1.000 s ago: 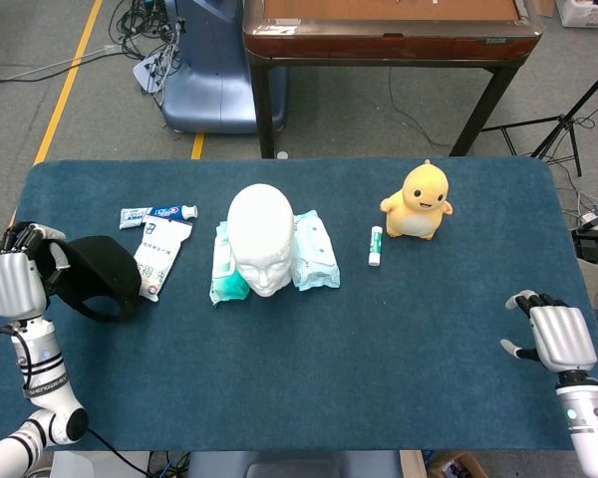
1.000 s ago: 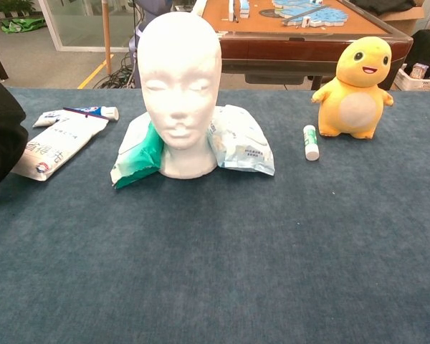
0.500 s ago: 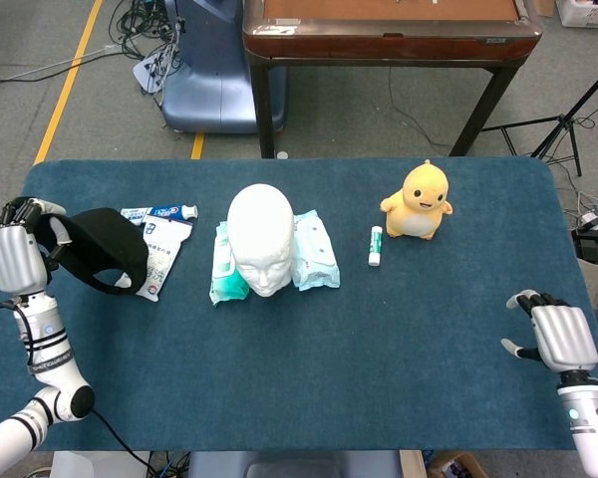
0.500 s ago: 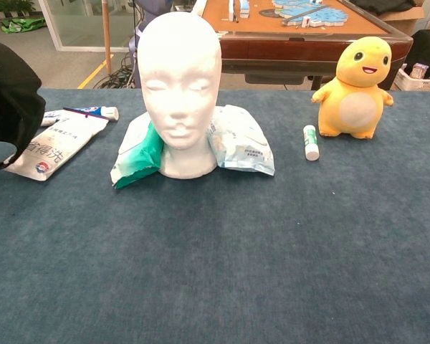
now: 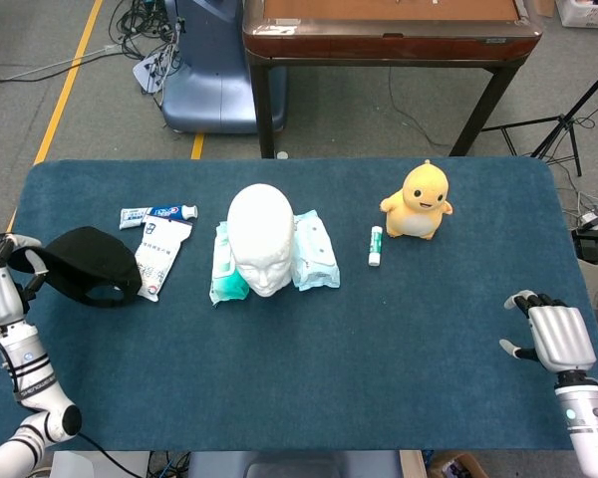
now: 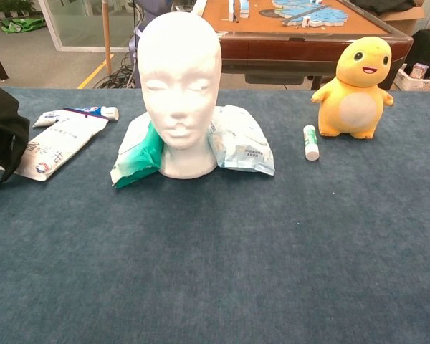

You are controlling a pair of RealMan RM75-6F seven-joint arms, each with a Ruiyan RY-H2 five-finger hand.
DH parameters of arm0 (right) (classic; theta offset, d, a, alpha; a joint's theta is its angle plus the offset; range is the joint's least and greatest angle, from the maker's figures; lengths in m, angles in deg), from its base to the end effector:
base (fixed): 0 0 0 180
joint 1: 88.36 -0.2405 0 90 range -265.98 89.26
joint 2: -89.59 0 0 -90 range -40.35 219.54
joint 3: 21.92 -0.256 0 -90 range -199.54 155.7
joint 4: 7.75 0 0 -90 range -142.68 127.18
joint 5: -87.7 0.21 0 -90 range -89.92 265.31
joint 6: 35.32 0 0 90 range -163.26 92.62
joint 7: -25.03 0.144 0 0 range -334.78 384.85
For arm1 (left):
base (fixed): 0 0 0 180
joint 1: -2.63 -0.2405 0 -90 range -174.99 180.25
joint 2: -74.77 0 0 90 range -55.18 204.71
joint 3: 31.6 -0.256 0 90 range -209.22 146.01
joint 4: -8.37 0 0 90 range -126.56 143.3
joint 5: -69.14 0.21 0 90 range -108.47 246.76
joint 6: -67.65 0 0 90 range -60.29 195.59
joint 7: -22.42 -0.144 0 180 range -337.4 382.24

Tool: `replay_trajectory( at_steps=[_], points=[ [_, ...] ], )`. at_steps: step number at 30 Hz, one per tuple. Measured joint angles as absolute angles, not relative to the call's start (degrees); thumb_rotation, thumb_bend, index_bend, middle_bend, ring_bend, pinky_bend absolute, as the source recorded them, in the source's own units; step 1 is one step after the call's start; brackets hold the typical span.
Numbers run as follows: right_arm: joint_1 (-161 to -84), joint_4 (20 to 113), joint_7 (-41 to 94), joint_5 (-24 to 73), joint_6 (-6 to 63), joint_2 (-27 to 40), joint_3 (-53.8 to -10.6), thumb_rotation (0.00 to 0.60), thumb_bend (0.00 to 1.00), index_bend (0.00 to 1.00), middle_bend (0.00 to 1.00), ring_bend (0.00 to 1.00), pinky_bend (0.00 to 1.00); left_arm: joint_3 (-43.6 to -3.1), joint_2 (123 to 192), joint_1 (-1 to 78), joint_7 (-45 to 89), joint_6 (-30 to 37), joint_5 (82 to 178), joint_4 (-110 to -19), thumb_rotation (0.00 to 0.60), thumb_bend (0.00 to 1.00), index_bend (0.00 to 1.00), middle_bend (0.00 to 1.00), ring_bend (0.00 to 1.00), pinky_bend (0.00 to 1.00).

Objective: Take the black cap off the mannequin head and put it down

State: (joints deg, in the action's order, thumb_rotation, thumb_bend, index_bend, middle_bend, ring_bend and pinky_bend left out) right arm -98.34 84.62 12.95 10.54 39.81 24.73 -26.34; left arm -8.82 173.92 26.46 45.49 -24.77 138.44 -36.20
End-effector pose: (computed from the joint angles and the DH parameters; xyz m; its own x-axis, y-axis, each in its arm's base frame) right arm -0.3190 -0.2129 0.1437 0.5407 -0.1252 0.8318 -0.8357 0.0326 0.5482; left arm -0.3210 0.3227 0.1252 0.0520 -0.5787 0.8139 0.9985 0.0162 -0.0523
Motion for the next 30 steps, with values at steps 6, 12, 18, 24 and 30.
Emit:
replay_trajectory(
  at_steps=[6, 12, 18, 24, 30],
  points=[
    [-98.2, 84.6, 13.5, 10.4, 40.1, 24.8, -26.4, 0.6, 0.09, 0.39, 0.36, 0.34, 0.44, -10.7, 174.8, 24.0, 47.0, -28.3, 140.6, -35.2, 0.6, 0.55, 0.53, 0.5, 0.29, 0.47],
    [-98.3, 84.6, 13.4, 10.2, 40.1, 24.8, -26.2, 0.6, 0.09, 0.39, 0.36, 0.34, 0.44, -13.8, 174.1, 19.6, 46.0, -33.5, 143.8, -37.7, 0.6, 0.55, 0.53, 0.49, 0.29, 0.47],
    [-98.3, 84.8, 13.1, 10.0, 40.1, 24.7, -26.2, 0.6, 0.09, 0.39, 0.36, 0.34, 0.44, -17.2, 171.7, 16.7, 40.2, -35.4, 146.5, -42.8, 0.6, 0.55, 0.52, 0.47, 0.29, 0.46],
    [-98.3, 84.8, 13.1, 10.1, 40.1, 24.7, -26.2, 0.6, 0.09, 0.39, 0.36, 0.34, 0.44, -20.7, 167.1, 13.9, 31.9, -35.2, 148.5, -50.4, 0.6, 0.55, 0.52, 0.45, 0.27, 0.45],
    [-98.4, 84.8, 13.0, 10.2, 40.0, 24.7, -26.2, 0.6, 0.09, 0.39, 0.36, 0.34, 0.44, -23.9, 160.7, 11.9, 24.5, -34.2, 150.9, -59.5, 0.6, 0.55, 0.51, 0.42, 0.23, 0.42]
  ],
)
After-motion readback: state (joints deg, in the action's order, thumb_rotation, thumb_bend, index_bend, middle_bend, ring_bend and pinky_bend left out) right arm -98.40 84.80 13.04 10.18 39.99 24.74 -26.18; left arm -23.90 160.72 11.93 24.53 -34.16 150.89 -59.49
